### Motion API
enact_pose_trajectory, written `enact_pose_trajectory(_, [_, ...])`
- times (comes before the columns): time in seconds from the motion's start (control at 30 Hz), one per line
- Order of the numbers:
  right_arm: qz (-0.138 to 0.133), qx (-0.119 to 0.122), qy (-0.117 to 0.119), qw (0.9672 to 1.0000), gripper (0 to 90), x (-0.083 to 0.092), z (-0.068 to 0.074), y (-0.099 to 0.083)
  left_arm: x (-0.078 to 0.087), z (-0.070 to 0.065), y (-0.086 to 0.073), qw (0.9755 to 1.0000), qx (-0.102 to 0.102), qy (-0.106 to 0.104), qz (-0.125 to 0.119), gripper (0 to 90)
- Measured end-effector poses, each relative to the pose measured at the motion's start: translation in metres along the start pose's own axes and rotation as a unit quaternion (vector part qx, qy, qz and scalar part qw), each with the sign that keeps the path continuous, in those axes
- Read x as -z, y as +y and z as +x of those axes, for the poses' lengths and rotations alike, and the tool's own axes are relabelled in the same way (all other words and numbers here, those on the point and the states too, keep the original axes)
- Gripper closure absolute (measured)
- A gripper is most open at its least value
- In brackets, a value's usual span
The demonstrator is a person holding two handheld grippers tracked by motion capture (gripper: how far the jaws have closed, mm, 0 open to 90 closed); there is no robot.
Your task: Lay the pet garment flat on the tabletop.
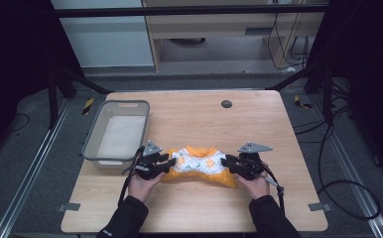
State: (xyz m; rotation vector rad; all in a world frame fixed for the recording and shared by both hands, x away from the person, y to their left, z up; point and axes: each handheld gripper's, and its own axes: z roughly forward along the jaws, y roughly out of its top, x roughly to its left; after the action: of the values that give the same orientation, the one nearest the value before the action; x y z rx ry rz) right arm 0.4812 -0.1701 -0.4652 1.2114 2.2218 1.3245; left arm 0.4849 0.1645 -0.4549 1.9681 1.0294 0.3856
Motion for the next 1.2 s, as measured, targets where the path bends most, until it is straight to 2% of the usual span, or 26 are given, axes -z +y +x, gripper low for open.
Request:
enact_pose_trajectory(0.03, [-0.006, 0.004, 0.0, 1.0, 65.5, 0.004, 0.001, 0.0, 0.01, 0.002, -0.001, 1.0, -0.006, -0.005, 0.002, 52.1])
enact_pose_trajectory(0.07, [-0.006, 0.004, 0.0, 1.0, 65.5, 0.004, 0.001, 0.0, 0.01, 0.002, -0.001, 1.0, -0.006, -0.005, 0.002, 49.4])
enact_pose_trajectory(0.1, [-0.016, 0.018, -0.001, 0.9997, 61.5, 0.014, 0.003, 0.0, 0.019, 0.002, -0.005, 0.9997, -0.023, 0.001, 0.007, 47.5])
enact_pose_trajectory(0.13, [-0.016, 0.018, -0.001, 0.9997, 61.5, 0.014, 0.003, 0.0, 0.019, 0.002, -0.005, 0.9997, -0.023, 0.001, 0.007, 46.0])
enact_pose_trajectory(0.17, [-0.024, 0.024, -0.002, 0.9994, 60.4, 0.02, 0.004, 0.0, 0.024, 0.003, -0.007, 0.9996, -0.029, 0.0, 0.005, 46.0])
enact_pose_trajectory(0.27, [-0.038, 0.021, 0.003, 0.999, 56.1, 0.035, 0.004, -0.004, 0.035, 0.002, -0.019, 0.9993, -0.035, -0.004, 0.007, 42.6])
enact_pose_trajectory(0.3, [-0.033, 0.024, 0.006, 0.9992, 53.8, 0.042, 0.006, -0.01, 0.039, 0.003, -0.028, 0.9988, -0.044, -0.003, 0.019, 42.6])
enact_pose_trajectory(0.33, [-0.033, 0.024, 0.006, 0.9992, 53.8, 0.042, 0.006, -0.01, 0.039, 0.003, -0.028, 0.9988, -0.044, -0.003, 0.019, 42.6])
enact_pose_trajectory(0.43, [-0.011, 0.031, 0.01, 0.9994, 51.4, 0.045, 0.009, -0.022, 0.039, 0.004, -0.04, 0.9985, -0.045, -0.004, 0.031, 42.7])
enact_pose_trajectory(0.53, [0.014, 0.039, 0.011, 0.9991, 50.5, 0.042, 0.011, -0.034, 0.034, 0.006, -0.047, 0.9982, -0.041, -0.005, 0.042, 43.9])
enact_pose_trajectory(0.63, [0.036, 0.037, 0.013, 0.9986, 50.7, 0.036, 0.01, -0.045, 0.026, 0.005, -0.049, 0.9973, -0.047, -0.003, 0.057, 46.1])
enact_pose_trajectory(0.7, [0.055, 0.041, 0.008, 0.9976, 51.6, 0.031, 0.008, -0.05, 0.021, 0.004, -0.049, 0.9969, -0.048, -0.006, 0.062, 49.4])
enact_pose_trajectory(0.87, [0.071, 0.035, 0.011, 0.9968, 54.3, 0.025, 0.007, -0.053, 0.014, 0.002, -0.051, 0.9955, -0.061, -0.008, 0.072, 54.5])
enact_pose_trajectory(1.07, [0.089, 0.039, 0.013, 0.9952, 62.9, 0.02, 0.009, -0.055, 0.011, 0.004, -0.05, 0.9952, -0.05, -0.027, 0.08, 74.8])
enact_pose_trajectory(1.13, [0.099, 0.035, 0.017, 0.9943, 72.1, 0.018, 0.009, -0.054, 0.01, 0.004, -0.05, 0.9946, -0.05, -0.028, 0.087, 80.9])
enact_pose_trajectory(1.17, [0.099, 0.035, 0.017, 0.9943, 72.1, 0.018, 0.009, -0.054, 0.01, 0.004, -0.05, 0.9946, -0.05, -0.028, 0.087, 84.0])
enact_pose_trajectory(1.2, [0.105, 0.032, 0.023, 0.9937, 78.3, 0.018, 0.009, -0.053, 0.009, 0.005, -0.05, 0.9942, -0.05, -0.033, 0.089, 85.8])
